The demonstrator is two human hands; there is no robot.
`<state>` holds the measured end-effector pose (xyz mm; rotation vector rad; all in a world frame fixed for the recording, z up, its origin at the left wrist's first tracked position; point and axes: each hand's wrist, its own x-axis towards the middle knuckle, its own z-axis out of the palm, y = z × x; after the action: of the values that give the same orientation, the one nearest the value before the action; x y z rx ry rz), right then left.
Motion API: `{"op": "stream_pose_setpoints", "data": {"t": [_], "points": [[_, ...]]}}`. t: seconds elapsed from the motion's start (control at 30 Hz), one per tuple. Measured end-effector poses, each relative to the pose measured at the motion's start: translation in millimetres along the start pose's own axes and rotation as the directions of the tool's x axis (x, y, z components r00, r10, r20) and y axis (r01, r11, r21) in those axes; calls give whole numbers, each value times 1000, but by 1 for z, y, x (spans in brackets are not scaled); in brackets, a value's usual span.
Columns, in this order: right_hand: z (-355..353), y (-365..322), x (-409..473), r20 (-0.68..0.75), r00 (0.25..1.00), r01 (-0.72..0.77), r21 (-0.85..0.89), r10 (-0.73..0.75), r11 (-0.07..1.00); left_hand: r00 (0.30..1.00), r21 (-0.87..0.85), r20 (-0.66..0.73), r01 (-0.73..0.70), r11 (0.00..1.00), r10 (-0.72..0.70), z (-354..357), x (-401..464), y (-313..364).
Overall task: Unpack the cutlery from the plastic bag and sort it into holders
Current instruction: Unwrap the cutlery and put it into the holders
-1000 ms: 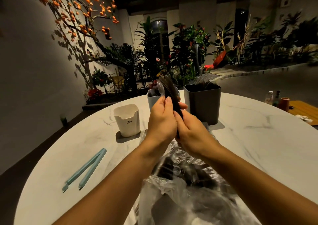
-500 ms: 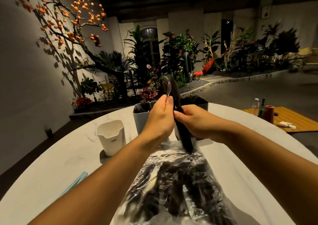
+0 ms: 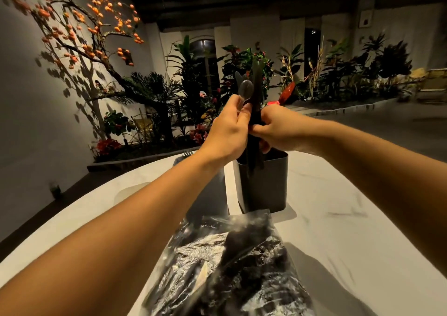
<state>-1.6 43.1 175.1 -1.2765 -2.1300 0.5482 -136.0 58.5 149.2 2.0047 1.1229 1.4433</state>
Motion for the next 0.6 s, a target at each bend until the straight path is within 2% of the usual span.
{"op": "stream_pose_setpoints", "data": {"t": [0.17, 0.3, 0.6], "points": [[-7, 10, 31, -87, 996, 27, -44, -30, 999, 999, 32, -42, -29, 999, 31, -1, 27, -5], [-2, 22, 52, -131, 991, 13, -77, -23, 997, 997, 52, -78, 23, 998, -19, 5, 40, -18], [27, 58, 70, -28, 996, -81, -7, 81, 997, 989, 208, -10, 147, 967, -149, 16, 36, -62]]}}
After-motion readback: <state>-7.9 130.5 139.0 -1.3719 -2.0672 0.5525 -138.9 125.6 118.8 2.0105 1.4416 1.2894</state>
